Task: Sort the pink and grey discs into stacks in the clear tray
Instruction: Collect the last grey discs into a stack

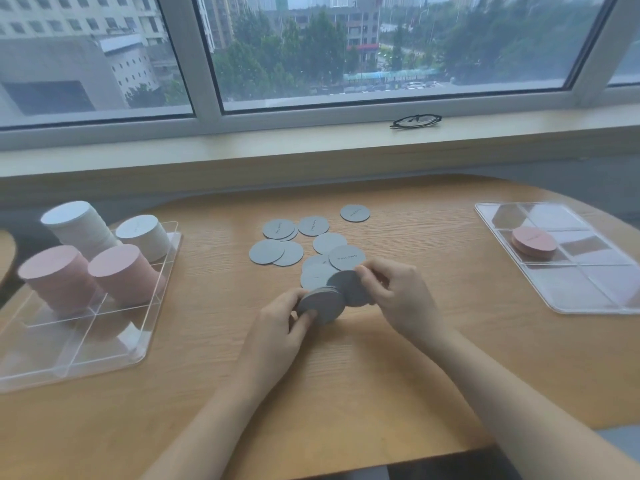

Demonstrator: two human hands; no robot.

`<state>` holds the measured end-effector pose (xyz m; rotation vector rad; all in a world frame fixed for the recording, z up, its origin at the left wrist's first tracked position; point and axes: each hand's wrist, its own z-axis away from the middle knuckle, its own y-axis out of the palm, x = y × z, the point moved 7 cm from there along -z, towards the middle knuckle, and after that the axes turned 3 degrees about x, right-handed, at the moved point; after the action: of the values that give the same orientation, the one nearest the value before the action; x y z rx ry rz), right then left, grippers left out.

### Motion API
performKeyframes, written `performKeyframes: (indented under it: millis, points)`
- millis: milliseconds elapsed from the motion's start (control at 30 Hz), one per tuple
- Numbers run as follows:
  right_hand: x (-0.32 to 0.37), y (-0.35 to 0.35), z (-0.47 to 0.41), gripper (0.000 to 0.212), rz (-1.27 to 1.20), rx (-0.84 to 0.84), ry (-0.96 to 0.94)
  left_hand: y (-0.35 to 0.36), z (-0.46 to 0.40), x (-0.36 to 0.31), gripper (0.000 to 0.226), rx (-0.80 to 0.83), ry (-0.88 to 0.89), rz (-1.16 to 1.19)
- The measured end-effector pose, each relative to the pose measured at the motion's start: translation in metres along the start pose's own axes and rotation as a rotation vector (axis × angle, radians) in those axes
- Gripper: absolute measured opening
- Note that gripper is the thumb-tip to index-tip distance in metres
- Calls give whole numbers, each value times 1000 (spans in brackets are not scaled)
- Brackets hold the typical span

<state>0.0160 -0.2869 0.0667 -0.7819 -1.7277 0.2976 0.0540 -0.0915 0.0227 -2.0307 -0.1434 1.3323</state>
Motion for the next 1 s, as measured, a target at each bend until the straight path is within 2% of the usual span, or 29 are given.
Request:
performKeyframes:
  millis: [167, 300, 367, 433, 533, 600, 767, 833, 1000]
  points:
    - [23, 42, -2, 13, -78, 208, -147, -10, 3, 0, 36, -118, -49, -14]
    - [8, 68, 10, 36, 125, 320, -261, -12, 4, 1, 37, -148, -51, -112]
    - [6, 70, 10, 44, 223, 303, -306, -11, 4, 0, 37, -143, -39, -164]
    - [12, 65, 3, 44, 193, 261, -357, -12, 4, 1, 28, -154, -53, -142]
    - [5, 56, -27, 50, 115, 210, -282, -15, 4, 5, 20, -161, -86, -73]
    - [-7, 58, -46, 56, 251, 240, -238, -14, 3, 7, 21, -160, -100, -59]
    - [-26, 72, -44, 69, 491, 392, -312, -18, 3, 16, 21, -211, -151, -37]
    - [-26, 72, -42, 65, 525, 382, -350, -18, 2, 17, 21, -214, -151, -34]
    - [-18, 66, -40, 40, 532, 228, -463, -19, 3, 10, 24, -201, -131, -31]
